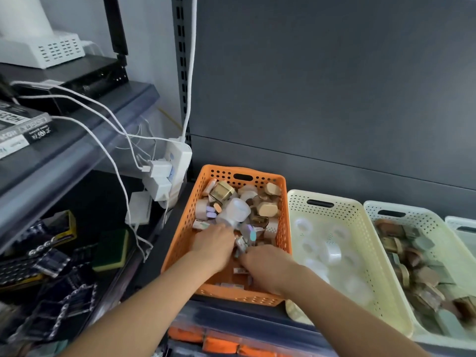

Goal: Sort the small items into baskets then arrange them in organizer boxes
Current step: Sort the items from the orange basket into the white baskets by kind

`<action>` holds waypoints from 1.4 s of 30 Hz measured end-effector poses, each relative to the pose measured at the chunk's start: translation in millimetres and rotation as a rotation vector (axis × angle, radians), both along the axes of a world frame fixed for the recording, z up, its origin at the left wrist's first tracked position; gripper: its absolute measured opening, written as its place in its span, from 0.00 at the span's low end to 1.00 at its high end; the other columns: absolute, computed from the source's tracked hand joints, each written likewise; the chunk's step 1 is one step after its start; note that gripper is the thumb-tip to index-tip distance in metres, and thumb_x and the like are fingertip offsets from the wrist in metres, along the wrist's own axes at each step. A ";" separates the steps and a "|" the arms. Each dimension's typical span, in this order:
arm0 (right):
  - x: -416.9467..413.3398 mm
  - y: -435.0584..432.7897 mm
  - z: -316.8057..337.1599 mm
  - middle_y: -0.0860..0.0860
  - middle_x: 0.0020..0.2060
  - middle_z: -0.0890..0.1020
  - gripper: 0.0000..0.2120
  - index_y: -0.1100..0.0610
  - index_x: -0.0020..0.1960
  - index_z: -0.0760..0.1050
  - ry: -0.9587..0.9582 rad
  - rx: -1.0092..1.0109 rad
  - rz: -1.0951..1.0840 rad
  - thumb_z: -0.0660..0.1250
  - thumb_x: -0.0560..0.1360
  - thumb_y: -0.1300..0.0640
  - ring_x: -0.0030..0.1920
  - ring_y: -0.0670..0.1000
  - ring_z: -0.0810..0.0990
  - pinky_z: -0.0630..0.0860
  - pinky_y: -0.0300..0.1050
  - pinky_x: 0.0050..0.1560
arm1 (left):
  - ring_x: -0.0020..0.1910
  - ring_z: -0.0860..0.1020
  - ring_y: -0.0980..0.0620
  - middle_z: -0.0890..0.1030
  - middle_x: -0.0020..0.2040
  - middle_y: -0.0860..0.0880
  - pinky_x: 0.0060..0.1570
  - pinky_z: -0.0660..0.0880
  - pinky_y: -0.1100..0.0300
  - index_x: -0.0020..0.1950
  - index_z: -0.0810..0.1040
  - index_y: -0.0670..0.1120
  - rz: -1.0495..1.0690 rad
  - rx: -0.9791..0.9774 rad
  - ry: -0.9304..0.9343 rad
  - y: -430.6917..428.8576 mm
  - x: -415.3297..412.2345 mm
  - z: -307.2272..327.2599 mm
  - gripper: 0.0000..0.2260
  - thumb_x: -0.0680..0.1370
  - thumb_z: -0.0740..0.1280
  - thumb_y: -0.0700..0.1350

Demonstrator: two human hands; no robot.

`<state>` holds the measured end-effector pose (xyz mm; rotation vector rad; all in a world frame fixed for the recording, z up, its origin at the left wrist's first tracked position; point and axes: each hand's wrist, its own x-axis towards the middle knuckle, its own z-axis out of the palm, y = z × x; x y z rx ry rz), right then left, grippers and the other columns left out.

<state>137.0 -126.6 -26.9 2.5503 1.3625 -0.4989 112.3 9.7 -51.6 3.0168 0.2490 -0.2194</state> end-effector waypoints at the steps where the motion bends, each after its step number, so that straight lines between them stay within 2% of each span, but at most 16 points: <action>1: -0.3 0.1 1.1 0.56 0.51 0.80 0.11 0.59 0.57 0.74 0.019 0.006 -0.016 0.65 0.75 0.63 0.51 0.58 0.80 0.79 0.53 0.50 | 0.52 0.78 0.45 0.77 0.57 0.42 0.48 0.78 0.52 0.72 0.62 0.35 0.005 -0.010 0.021 -0.6 0.1 -0.4 0.24 0.76 0.62 0.32; 2: -0.1 0.3 2.8 0.56 0.52 0.80 0.11 0.58 0.57 0.74 0.042 0.020 -0.033 0.65 0.74 0.61 0.52 0.57 0.79 0.79 0.53 0.51 | 0.51 0.79 0.45 0.78 0.56 0.43 0.47 0.78 0.52 0.72 0.60 0.35 0.013 -0.035 0.053 -0.5 -0.7 0.6 0.25 0.76 0.63 0.32; 3: 0.1 0.6 5.5 0.55 0.52 0.80 0.12 0.57 0.57 0.74 0.063 0.044 -0.049 0.66 0.74 0.60 0.52 0.57 0.79 0.78 0.53 0.52 | 0.51 0.78 0.46 0.78 0.55 0.43 0.47 0.78 0.53 0.71 0.63 0.37 0.022 -0.069 0.090 0.7 -2.1 2.4 0.24 0.76 0.64 0.33; 5: 1.4 0.0 10.5 0.54 0.52 0.80 0.11 0.55 0.55 0.74 0.093 0.111 -0.078 0.66 0.72 0.57 0.52 0.56 0.78 0.77 0.52 0.52 | 0.49 0.77 0.48 0.77 0.55 0.45 0.46 0.76 0.56 0.63 0.73 0.41 0.020 -0.128 0.162 4.6 -5.9 8.6 0.15 0.76 0.64 0.35; 7: 2.1 -2.2 14.3 0.54 0.50 0.80 0.09 0.54 0.52 0.75 0.098 0.188 -0.116 0.65 0.72 0.57 0.51 0.55 0.78 0.76 0.50 0.51 | 0.46 0.75 0.50 0.77 0.55 0.46 0.41 0.72 0.58 0.56 0.75 0.43 0.017 -0.161 0.188 10.6 -7.9 13.7 0.09 0.77 0.63 0.37; 12: 1.1 -18.4 29.8 0.49 0.43 0.81 0.07 0.51 0.52 0.80 0.144 0.612 -0.307 0.66 0.75 0.54 0.42 0.48 0.76 0.70 0.40 0.41 | 0.38 0.75 0.54 0.79 0.48 0.51 0.31 0.69 0.61 0.60 0.76 0.49 0.086 -0.378 0.087 21.6 -17.7 37.6 0.11 0.78 0.66 0.45; 14: 1.9 -31.3 35.2 0.47 0.45 0.82 0.10 0.50 0.55 0.80 0.178 0.795 -0.450 0.66 0.75 0.55 0.43 0.47 0.78 0.74 0.41 0.42 | 0.35 0.76 0.54 0.80 0.46 0.53 0.33 0.71 0.59 0.59 0.76 0.53 0.092 -0.501 0.024 15.3 -23.5 47.5 0.10 0.78 0.66 0.48; 16: 2.9 -49.4 38.0 0.47 0.46 0.83 0.11 0.49 0.57 0.79 0.238 0.957 -0.584 0.66 0.76 0.56 0.44 0.48 0.80 0.78 0.46 0.44 | 0.42 0.79 0.53 0.80 0.49 0.54 0.42 0.75 0.55 0.58 0.76 0.55 0.125 -0.651 -0.067 -0.9 -28.0 57.4 0.09 0.79 0.65 0.49; 18: 2.7 -70.9 39.9 0.46 0.43 0.83 0.11 0.50 0.57 0.79 0.309 1.087 -0.678 0.66 0.76 0.56 0.42 0.49 0.82 0.81 0.52 0.43 | 0.46 0.79 0.57 0.80 0.52 0.57 0.48 0.77 0.57 0.60 0.76 0.55 0.133 -0.770 -0.164 -26.0 -30.6 65.9 0.11 0.79 0.66 0.47; 21: -1.0 -112.3 42.1 0.49 0.41 0.83 0.11 0.52 0.59 0.77 0.345 1.199 -0.795 0.66 0.77 0.57 0.37 0.49 0.83 0.81 0.52 0.42 | 0.40 0.82 0.59 0.82 0.48 0.55 0.43 0.80 0.59 0.59 0.74 0.56 0.124 -0.913 -0.234 -74.6 -29.3 73.2 0.12 0.78 0.67 0.44; 26: -11.6 -205.8 44.4 0.51 0.40 0.83 0.05 0.49 0.50 0.74 0.263 1.259 -0.878 0.67 0.76 0.56 0.37 0.54 0.83 0.80 0.57 0.41 | 0.40 0.83 0.54 0.83 0.47 0.52 0.45 0.81 0.49 0.54 0.77 0.52 0.095 -1.020 -0.278 -167.3 -19.5 76.0 0.09 0.76 0.68 0.40; 30: -21.7 -286.5 48.3 0.46 0.42 0.81 0.07 0.48 0.53 0.73 0.151 1.235 -0.926 0.67 0.75 0.54 0.37 0.50 0.80 0.78 0.46 0.37 | 0.40 0.83 0.53 0.83 0.47 0.51 0.46 0.81 0.50 0.55 0.78 0.51 0.037 -1.070 -0.262 -251.4 -12.9 76.3 0.10 0.76 0.69 0.40; 33: -22.3 -341.1 46.9 0.47 0.35 0.79 0.06 0.48 0.52 0.74 0.106 1.241 -0.987 0.68 0.75 0.54 0.32 0.48 0.76 0.76 0.47 0.36 | 0.42 0.83 0.54 0.83 0.48 0.52 0.46 0.81 0.49 0.57 0.77 0.51 -0.022 -1.080 -0.246 -308.6 -5.9 75.2 0.11 0.76 0.70 0.42; 35: -19.4 -371.1 45.6 0.51 0.34 0.80 0.05 0.49 0.49 0.74 0.077 1.233 -1.024 0.68 0.75 0.55 0.31 0.51 0.75 0.74 0.47 0.34 | 0.40 0.83 0.56 0.82 0.47 0.54 0.44 0.82 0.52 0.59 0.77 0.51 -0.051 -1.042 -0.233 -339.3 0.5 77.1 0.13 0.76 0.70 0.43; 38: -8.3 -408.7 44.4 0.53 0.36 0.81 0.04 0.48 0.49 0.74 0.029 1.226 -1.064 0.68 0.75 0.53 0.36 0.57 0.79 0.75 0.48 0.35 | 0.42 0.82 0.52 0.82 0.46 0.55 0.43 0.81 0.50 0.58 0.76 0.53 -0.127 -0.951 -0.230 -378.3 15.9 83.0 0.11 0.76 0.69 0.45; 42: 19.4 -444.0 41.6 0.51 0.37 0.81 0.08 0.47 0.47 0.74 0.017 1.188 -1.120 0.71 0.72 0.48 0.38 0.54 0.80 0.77 0.48 0.37 | 0.44 0.79 0.53 0.80 0.46 0.54 0.43 0.77 0.54 0.53 0.75 0.52 -0.216 -0.743 -0.252 -417.9 53.6 86.6 0.06 0.76 0.68 0.47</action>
